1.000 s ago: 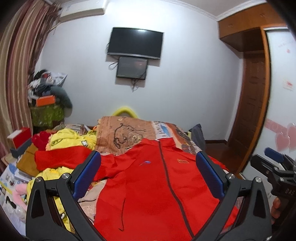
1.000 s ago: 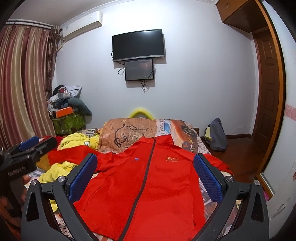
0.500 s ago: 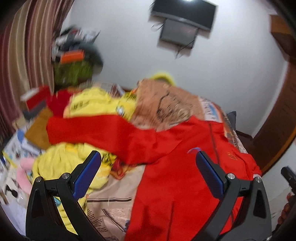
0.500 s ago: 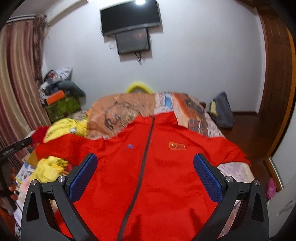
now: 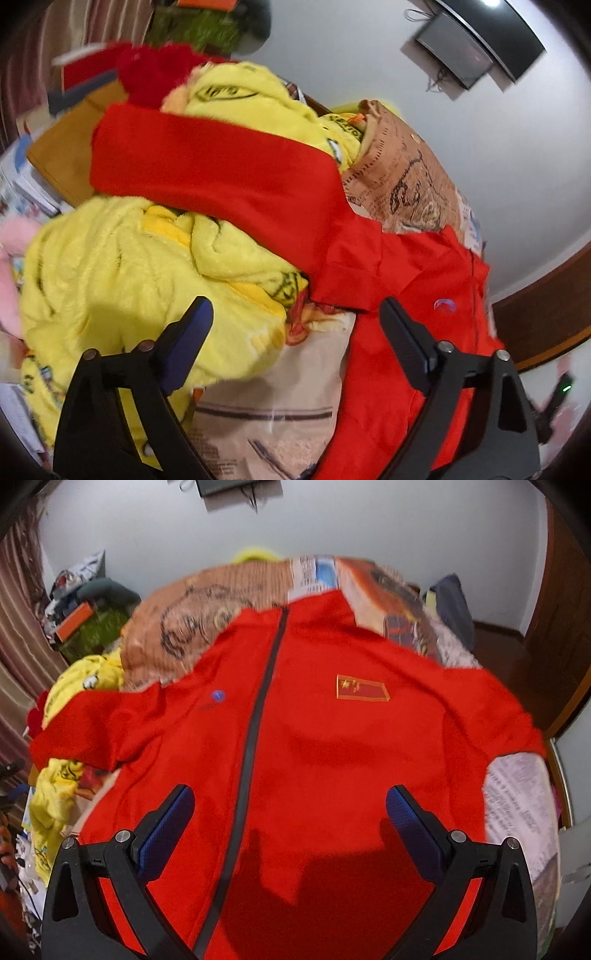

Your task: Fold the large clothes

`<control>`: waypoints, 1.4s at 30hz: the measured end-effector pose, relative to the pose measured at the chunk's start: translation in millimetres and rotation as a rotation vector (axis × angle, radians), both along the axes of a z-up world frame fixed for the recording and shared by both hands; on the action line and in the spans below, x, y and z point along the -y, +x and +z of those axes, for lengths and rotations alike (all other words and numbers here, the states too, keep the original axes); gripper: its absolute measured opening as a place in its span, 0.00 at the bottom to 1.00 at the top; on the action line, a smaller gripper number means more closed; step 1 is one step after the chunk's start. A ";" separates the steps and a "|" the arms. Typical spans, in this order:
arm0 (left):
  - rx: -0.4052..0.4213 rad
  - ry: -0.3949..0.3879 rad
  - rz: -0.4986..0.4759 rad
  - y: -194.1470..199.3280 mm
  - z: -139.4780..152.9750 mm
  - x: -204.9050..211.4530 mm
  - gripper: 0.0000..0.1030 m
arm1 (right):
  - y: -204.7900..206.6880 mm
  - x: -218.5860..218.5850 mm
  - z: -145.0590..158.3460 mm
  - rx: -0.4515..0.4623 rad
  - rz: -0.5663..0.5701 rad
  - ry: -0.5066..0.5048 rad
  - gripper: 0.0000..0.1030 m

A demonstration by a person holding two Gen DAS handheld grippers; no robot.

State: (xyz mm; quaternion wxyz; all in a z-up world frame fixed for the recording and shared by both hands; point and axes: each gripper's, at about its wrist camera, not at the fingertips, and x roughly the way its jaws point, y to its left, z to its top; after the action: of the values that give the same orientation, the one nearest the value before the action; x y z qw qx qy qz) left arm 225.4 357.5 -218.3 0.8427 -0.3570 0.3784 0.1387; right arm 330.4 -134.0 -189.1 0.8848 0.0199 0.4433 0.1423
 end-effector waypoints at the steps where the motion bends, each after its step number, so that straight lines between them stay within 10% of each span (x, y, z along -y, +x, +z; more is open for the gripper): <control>1: 0.006 -0.019 0.007 2.1 -3.4 -6.4 0.86 | 2.1 0.0 -3.1 -0.009 0.002 0.000 1.00; 16: -0.003 -0.230 0.224 48.6 -69.5 -104.8 0.73 | 28.9 -7.5 -25.3 -0.084 0.025 0.010 1.00; 24: -0.192 0.037 0.313 74.3 -67.1 -103.7 0.22 | 32.2 0.5 -29.3 -0.108 -0.010 0.044 1.00; 26: -0.224 0.137 0.305 81.1 -54.2 -95.3 0.08 | 32.2 2.6 -28.2 -0.109 -0.021 0.055 1.00; 32: -0.163 0.353 0.255 91.2 17.2 -62.3 0.04 | 28.7 15.2 -16.4 -0.075 -0.041 0.076 1.00; 42: 0.106 0.457 0.025 139.4 147.3 42.3 0.03 | 22.9 41.5 9.9 0.004 -0.053 0.097 1.00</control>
State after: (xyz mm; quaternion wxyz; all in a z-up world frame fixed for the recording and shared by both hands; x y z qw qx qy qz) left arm 364.9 315.2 -71.0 0.9185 -0.1682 0.2882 0.2122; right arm 353.3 -175.5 -179.2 0.8872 0.0742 0.4333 0.1403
